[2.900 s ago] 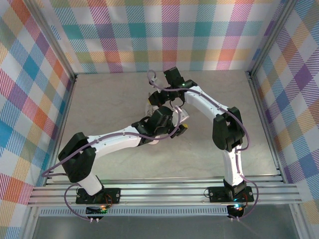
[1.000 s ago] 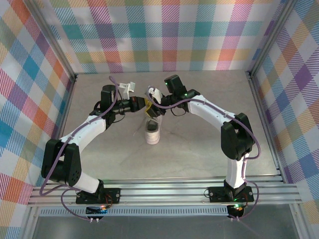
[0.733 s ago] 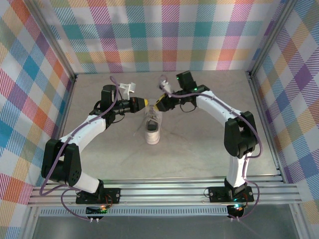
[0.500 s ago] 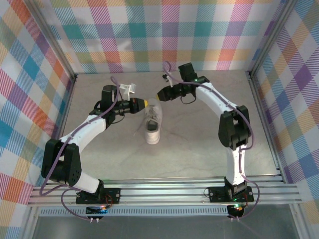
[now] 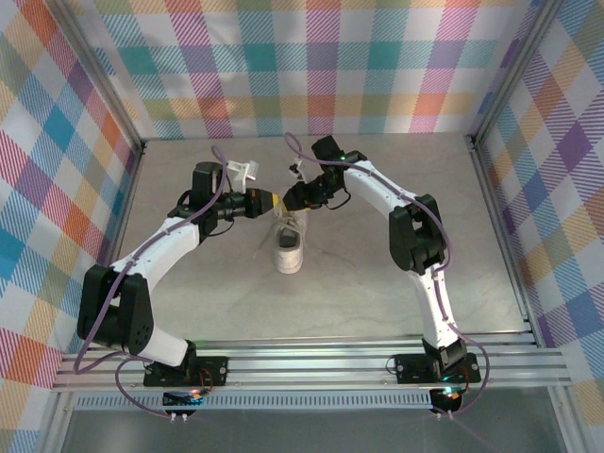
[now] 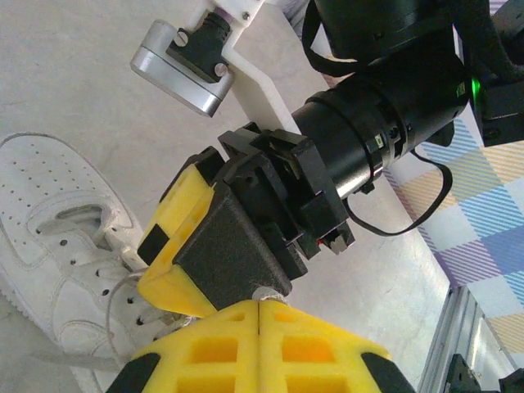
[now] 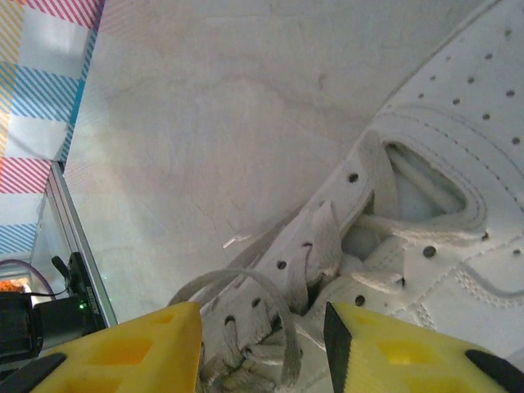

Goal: Tie the shoes

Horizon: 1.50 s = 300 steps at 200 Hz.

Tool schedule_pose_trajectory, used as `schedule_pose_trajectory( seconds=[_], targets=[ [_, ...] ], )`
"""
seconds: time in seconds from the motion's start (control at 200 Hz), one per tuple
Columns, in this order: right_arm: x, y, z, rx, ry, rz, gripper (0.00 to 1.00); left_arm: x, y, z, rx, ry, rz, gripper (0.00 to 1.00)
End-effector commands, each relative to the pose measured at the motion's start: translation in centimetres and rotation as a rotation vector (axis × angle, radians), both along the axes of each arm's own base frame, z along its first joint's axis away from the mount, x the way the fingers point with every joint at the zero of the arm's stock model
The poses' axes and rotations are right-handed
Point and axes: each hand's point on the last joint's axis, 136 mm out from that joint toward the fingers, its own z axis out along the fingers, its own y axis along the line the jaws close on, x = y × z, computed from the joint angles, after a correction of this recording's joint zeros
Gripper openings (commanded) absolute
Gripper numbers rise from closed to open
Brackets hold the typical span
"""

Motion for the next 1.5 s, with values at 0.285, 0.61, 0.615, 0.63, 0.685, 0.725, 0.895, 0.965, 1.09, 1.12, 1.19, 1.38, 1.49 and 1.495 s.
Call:
schedule_pose_trajectory(
  seconds=[0.285,0.61,0.615,0.63,0.685,0.725,0.895,0.965,1.09,1.12,1.19,1.38,1.49,1.495],
  targets=[
    [-0.6,-0.1,0.3,-0.021,0.023,0.012,0.42,0.0,0.5,2.4,0.011,-0.073,-0.002,0.00],
    [0.0,0.2,2.5,0.041,-0.095,0.030,0.07,-0.3,1.4,1.5,0.028,-0.046,0.013,0.00],
    [0.0,0.1,2.7,0.041,-0.102,0.027,0.07,-0.3,1.4,1.5,0.027,-0.046,0.014,0.00],
    [0.0,0.1,2.8,0.041,-0.117,0.027,0.06,-0.3,1.5,1.4,0.025,-0.042,0.015,0.00],
    [0.1,-0.2,3.4,0.047,-0.175,0.025,0.05,-0.3,2.0,1.1,0.014,-0.031,0.027,0.00],
    [0.1,-0.4,4.0,0.055,-0.215,0.023,0.05,-0.3,2.3,0.8,0.007,-0.019,0.034,0.00],
    [-0.1,-0.6,5.7,0.112,-0.334,0.024,0.04,-0.4,3.0,-0.7,0.001,0.019,0.050,0.00],
    [-0.1,-0.7,6.1,0.125,-0.373,0.014,0.04,-0.4,3.2,-1.5,-0.001,0.036,0.056,0.00],
    [-0.2,-1.0,7.0,0.153,-0.445,0.004,0.04,-0.6,3.4,-2.6,-0.002,0.061,0.064,0.00],
    [-0.2,-1.0,7.1,0.157,-0.456,0.005,0.03,-0.6,3.5,-2.9,0.001,0.068,0.066,0.00],
    [-0.4,-1.0,7.0,0.162,-0.470,0.012,0.03,-0.6,3.6,-3.5,0.010,0.077,0.068,0.00],
    [-0.5,-1.2,5.7,0.148,-0.480,0.033,0.03,-0.5,4.3,-6.0,0.022,0.122,0.089,0.00],
    [-0.4,-1.3,5.3,0.138,-0.493,0.030,0.02,-0.5,5.3,-6.9,0.026,0.137,0.119,0.00],
    [-0.4,-1.3,5.3,0.137,-0.493,0.030,0.02,-0.6,5.3,-6.9,0.027,0.137,0.120,0.00]
  ],
)
